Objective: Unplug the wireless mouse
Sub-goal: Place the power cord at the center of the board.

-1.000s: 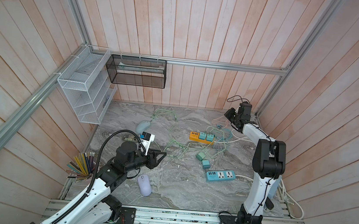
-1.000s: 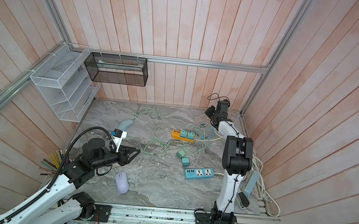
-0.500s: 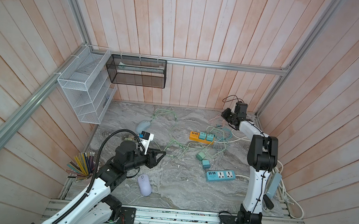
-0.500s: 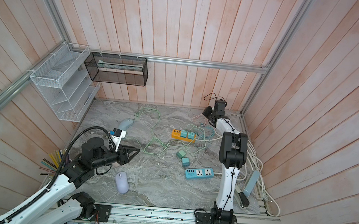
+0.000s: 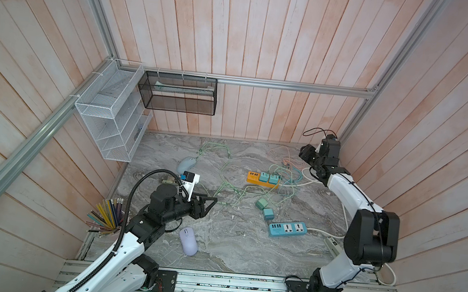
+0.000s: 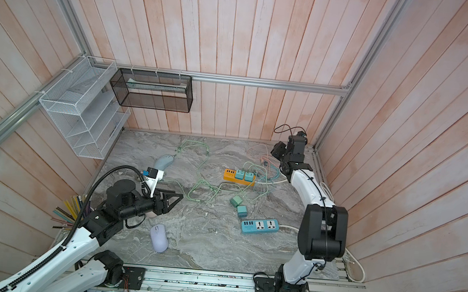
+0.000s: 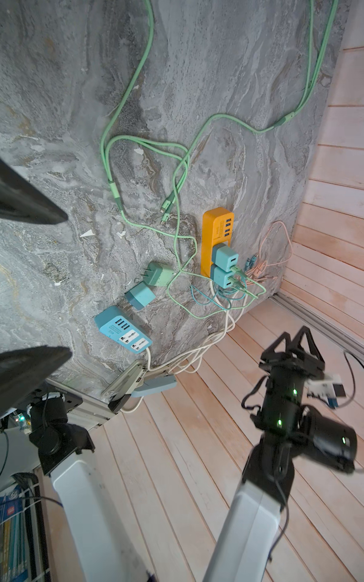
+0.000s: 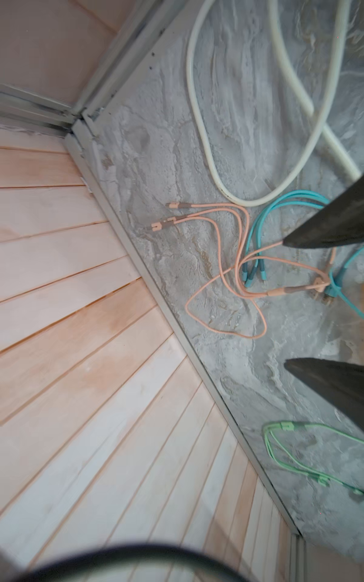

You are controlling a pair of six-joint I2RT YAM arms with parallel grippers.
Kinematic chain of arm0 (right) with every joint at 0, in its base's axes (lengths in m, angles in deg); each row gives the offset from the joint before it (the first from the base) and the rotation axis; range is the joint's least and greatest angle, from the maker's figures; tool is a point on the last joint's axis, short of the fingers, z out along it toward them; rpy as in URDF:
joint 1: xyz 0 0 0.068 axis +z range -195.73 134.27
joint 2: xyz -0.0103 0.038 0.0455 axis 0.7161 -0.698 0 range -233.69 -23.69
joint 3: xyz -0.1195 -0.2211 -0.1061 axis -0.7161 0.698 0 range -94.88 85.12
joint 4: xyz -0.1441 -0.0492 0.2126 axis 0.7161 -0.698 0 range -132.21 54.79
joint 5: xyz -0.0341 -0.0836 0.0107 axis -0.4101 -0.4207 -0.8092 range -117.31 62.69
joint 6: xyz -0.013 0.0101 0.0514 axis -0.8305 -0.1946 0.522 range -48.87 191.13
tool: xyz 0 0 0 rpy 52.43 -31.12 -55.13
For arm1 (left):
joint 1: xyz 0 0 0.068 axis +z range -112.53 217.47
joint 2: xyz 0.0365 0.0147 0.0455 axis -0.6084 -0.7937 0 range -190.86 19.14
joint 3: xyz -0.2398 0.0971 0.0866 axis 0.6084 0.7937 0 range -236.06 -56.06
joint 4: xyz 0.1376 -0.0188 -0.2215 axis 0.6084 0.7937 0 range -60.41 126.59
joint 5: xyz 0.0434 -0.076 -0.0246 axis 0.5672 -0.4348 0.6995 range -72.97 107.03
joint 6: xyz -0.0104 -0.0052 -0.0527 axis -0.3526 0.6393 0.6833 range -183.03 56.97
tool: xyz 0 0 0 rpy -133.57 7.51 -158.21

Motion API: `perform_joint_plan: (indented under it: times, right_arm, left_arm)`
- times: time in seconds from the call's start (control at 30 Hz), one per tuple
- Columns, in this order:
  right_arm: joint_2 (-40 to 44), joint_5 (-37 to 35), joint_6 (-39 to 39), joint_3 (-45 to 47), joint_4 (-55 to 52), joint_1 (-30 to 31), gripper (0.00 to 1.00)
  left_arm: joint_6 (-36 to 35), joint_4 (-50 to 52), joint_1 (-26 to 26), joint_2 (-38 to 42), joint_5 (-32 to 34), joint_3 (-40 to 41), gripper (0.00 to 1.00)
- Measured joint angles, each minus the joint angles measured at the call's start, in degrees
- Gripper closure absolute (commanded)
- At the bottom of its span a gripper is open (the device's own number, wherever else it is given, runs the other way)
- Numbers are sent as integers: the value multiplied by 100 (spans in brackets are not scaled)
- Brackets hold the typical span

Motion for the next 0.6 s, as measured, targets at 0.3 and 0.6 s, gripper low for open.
perform_joint_plan:
  times: [0.3, 0.6]
  right_arm:
    - [1281, 63, -940, 813, -68, 1943, 52]
    - [903, -17, -1117, 1781, -407, 2011, 54]
  left_arm:
    - [472, -721, 114, -859, -81, 557, 42]
    - [385, -2319, 63, -2903, -223, 271, 49]
